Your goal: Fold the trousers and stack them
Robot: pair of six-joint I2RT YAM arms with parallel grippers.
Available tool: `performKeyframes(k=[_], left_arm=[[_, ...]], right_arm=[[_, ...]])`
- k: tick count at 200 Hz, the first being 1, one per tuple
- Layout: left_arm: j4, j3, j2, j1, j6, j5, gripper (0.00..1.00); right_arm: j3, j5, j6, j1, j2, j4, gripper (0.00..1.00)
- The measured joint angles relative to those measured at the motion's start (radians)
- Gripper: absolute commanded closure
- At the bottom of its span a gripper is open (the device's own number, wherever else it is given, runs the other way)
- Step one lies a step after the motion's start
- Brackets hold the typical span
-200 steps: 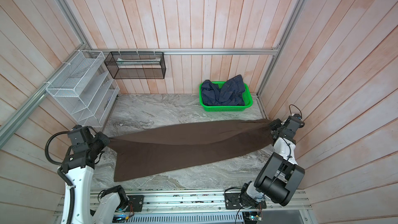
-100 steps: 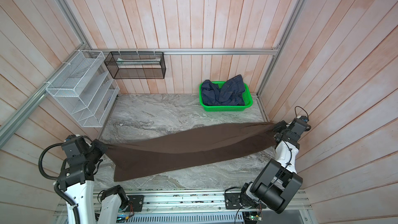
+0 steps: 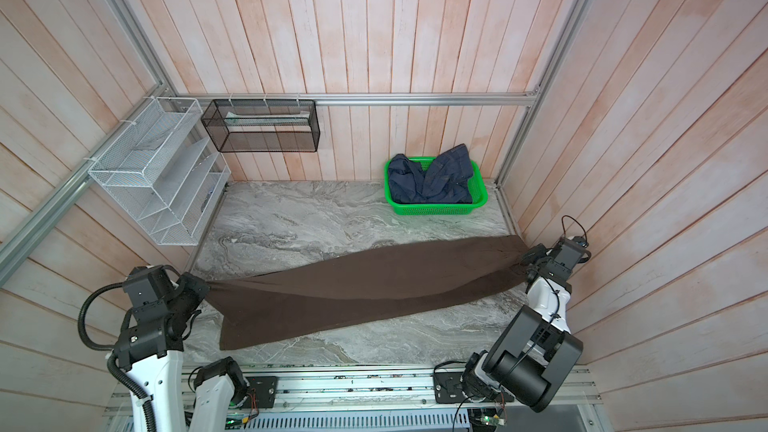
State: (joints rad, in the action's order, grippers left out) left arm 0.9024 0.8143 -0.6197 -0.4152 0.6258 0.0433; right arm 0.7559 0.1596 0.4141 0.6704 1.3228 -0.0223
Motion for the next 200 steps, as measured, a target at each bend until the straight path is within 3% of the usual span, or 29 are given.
performKeyframes(k=[97,109,123,160,200], left_arm=[[0.003,0.0,-0.035,0.065,0.023,-0.044,0.99],[0.003,0.0,-0.035,0.065,0.023,-0.044,0.92],[0.003,0.0,-0.034,0.065,0.026,-0.044,0.71],[0.002,0.0,-0.033,0.065,0.026,-0.045,0.48],[0.002,0.004,-0.041,0.065,0.03,-0.017,0.41]], right_arm=[[-0.055,-0.069,-0.026,-0.012,0.023,-0.01,0.97],[-0.055,-0.071,-0.026,-0.019,0.023,-0.01,0.92],[-0.054,-0.073,-0.029,-0.026,0.023,-0.01,0.86],[-0.053,-0.079,-0.025,-0.033,0.013,-0.006,0.71],[-0.053,-0.092,-0.013,-0.034,-0.007,-0.001,0.6]])
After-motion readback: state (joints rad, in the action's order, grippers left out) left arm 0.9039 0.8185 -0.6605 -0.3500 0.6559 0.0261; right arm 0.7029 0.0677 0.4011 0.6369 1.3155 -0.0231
